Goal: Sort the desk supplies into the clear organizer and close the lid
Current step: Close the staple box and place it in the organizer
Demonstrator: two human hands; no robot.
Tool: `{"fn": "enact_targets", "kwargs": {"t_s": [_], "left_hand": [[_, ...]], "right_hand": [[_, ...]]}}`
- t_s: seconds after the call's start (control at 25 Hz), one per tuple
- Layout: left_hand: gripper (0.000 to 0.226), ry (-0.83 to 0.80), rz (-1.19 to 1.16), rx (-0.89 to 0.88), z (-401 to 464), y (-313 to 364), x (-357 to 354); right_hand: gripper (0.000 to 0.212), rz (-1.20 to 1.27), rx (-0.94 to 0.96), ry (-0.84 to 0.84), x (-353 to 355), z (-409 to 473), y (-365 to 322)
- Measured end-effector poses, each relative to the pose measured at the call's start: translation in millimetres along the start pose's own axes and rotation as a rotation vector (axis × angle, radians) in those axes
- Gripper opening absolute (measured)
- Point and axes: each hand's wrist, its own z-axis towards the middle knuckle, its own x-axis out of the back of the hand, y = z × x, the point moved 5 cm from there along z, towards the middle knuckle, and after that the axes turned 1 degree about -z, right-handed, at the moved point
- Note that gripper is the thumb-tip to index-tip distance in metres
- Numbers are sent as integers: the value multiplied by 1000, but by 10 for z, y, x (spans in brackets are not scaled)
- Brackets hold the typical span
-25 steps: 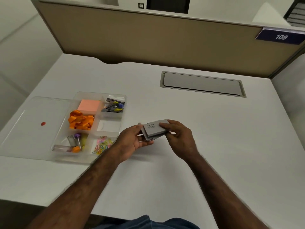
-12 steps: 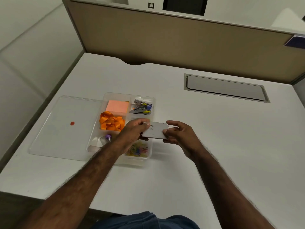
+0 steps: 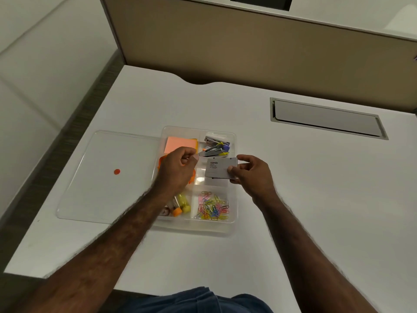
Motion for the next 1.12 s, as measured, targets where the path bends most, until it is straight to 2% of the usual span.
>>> {"fn": "enact_targets", "kwargs": {"t_s": [0.12,0.28,0.44,0.6,0.68,0.84,0.96,1.12], "left_hand": [[22,87,74,-74,58,-51,249],[24,144,94,-103,105,-205,512],[22,194,137,-125,83,-321,706],[22,248,165,-126,12,-478,937],[22,288,171,-93,-39,-596,1089],[20,378,173,-29,-171,-846,1416],[21,463,211,12,-302,-991,1645],[34,515,381,131,-487,-1193,1903]], "right_hand": [[50,-168,13,12,-129,-2,-38],[39,-463,53,-19,-286,0,-144],[34,-702,115,81,-359,-55,-252],[35,-693,122,202,-357,-173,-380],[29,-632,216,210,-503,-284,-477],[26,-494,392,43,-1158,-620,-583],[31,-446,393,-159,-1700,-855,-545],[47,-468,364,-366,-2284,-1256,-357]]}}
